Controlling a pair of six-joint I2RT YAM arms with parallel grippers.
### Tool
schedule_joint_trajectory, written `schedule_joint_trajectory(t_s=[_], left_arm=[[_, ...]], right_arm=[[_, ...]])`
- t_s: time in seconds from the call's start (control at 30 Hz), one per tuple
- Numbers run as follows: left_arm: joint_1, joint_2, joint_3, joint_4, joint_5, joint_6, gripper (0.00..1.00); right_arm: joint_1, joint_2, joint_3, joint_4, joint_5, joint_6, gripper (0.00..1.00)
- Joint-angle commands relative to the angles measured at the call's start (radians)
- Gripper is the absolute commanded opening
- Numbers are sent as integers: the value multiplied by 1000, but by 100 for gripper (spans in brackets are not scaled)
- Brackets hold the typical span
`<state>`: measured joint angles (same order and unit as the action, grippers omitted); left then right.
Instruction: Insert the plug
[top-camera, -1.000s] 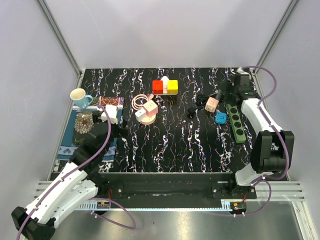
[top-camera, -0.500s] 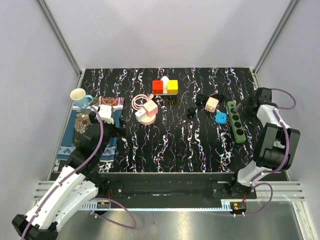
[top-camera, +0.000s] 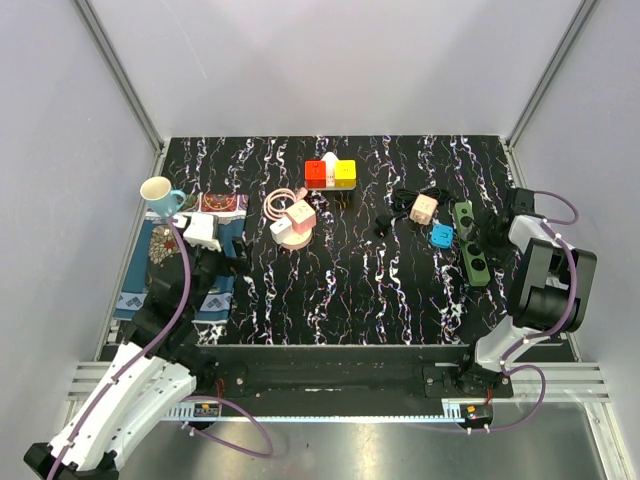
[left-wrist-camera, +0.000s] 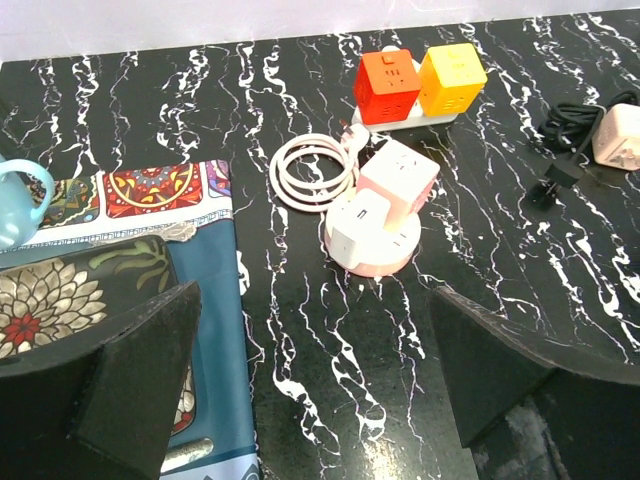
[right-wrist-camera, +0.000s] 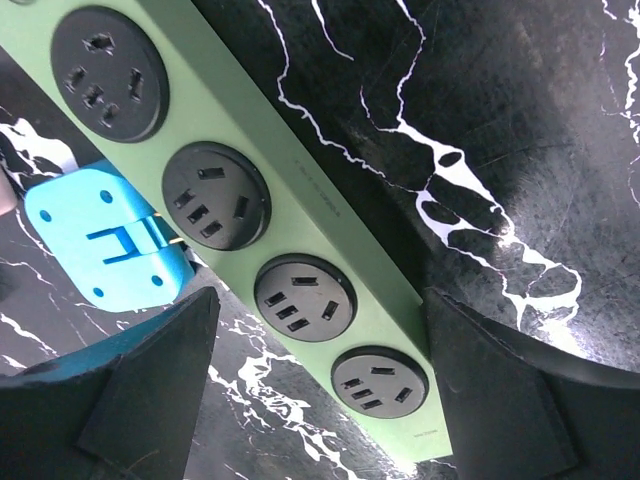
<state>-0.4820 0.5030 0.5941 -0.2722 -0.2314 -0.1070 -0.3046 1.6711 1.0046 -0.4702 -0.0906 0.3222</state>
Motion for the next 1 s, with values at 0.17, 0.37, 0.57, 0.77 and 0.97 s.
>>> schedule_joint_trajectory(t_s=[0.17, 0.37, 0.57, 0.77, 0.97], left_arm=[[-10, -41, 9, 62, 49, -20, 99], [-23, -63, 7, 61, 56, -22, 99], [-35, -84, 6, 57, 49, -19, 99], [-47, -98, 7, 53, 44, -17, 99], [-59, -107, 6, 48, 46, -17, 99]], right_arm=[[76, -53, -55, -139, 20, -6, 71], [117, -106, -93, -209, 17, 81, 40], [220, -215, -182, -258, -1, 182, 33], [453, -319, -288, -216, -40, 414, 34], [684, -384, -333, -41, -22, 693, 39]])
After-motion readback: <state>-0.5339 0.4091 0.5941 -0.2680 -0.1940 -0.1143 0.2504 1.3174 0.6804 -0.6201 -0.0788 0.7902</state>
